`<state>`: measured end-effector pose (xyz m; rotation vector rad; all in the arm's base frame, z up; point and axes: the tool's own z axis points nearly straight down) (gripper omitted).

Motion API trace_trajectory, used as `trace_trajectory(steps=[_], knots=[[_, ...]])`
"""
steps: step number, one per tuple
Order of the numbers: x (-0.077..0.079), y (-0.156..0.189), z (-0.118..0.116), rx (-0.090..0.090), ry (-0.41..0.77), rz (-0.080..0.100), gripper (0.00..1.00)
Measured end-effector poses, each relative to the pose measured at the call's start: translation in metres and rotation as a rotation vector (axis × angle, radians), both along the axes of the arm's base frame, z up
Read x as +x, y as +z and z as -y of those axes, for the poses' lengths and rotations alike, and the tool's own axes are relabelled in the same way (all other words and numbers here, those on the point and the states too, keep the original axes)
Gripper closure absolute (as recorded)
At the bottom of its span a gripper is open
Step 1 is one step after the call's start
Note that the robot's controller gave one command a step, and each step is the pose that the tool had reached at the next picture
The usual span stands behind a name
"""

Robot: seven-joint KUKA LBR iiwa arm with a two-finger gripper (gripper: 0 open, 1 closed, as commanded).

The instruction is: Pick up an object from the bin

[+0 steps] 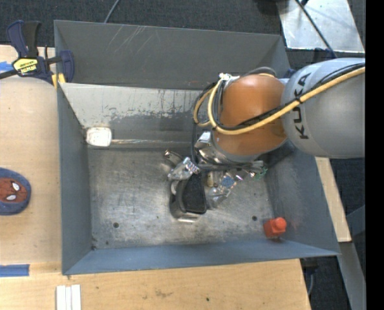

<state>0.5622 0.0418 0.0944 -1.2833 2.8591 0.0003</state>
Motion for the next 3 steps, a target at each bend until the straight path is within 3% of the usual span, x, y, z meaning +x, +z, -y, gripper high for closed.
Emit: trace_trajectory(steps=[1, 2, 3], knots=[[0.024, 0.041, 0.014, -0.004, 0.222, 0.001, 0.00], [0.040, -0.010, -0.010, -0.002, 0.321, -0.006, 0.00], [0.041, -0.007, -0.008, -0.004, 0.318, -0.004, 1.00]])
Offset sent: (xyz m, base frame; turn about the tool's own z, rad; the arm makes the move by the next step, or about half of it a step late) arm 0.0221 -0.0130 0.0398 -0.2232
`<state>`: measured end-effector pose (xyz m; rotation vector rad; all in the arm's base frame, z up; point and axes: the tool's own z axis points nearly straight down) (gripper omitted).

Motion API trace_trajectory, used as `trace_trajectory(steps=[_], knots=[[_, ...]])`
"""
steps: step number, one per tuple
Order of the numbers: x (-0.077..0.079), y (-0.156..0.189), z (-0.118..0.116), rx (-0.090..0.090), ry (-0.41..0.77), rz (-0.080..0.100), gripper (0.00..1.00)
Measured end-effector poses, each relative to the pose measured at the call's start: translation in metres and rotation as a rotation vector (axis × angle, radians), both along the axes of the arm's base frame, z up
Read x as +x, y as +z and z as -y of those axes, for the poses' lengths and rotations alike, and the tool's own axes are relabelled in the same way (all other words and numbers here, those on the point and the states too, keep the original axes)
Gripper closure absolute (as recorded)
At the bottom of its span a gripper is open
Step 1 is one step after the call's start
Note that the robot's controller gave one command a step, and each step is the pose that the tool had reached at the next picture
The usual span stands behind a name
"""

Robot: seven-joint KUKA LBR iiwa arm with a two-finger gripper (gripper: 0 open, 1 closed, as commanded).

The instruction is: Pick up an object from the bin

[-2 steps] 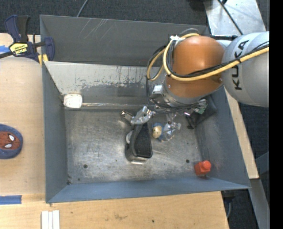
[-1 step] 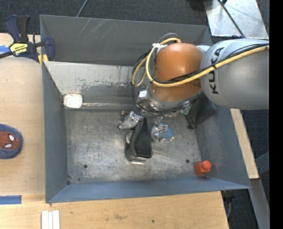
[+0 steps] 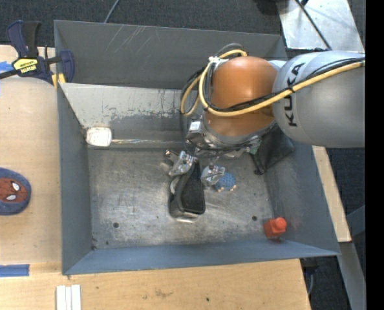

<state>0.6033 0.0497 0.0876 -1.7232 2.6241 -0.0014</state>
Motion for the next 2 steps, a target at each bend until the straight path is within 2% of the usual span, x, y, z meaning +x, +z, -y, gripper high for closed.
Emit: trace_trajectory(steps=[1, 2], knots=[[-0.009, -0.003, -0.049, -0.021, 0.342, 0.020, 1.00], [-0.011, 0.135, 0.011, -0.001, 0.655, 0.001, 1.00]])
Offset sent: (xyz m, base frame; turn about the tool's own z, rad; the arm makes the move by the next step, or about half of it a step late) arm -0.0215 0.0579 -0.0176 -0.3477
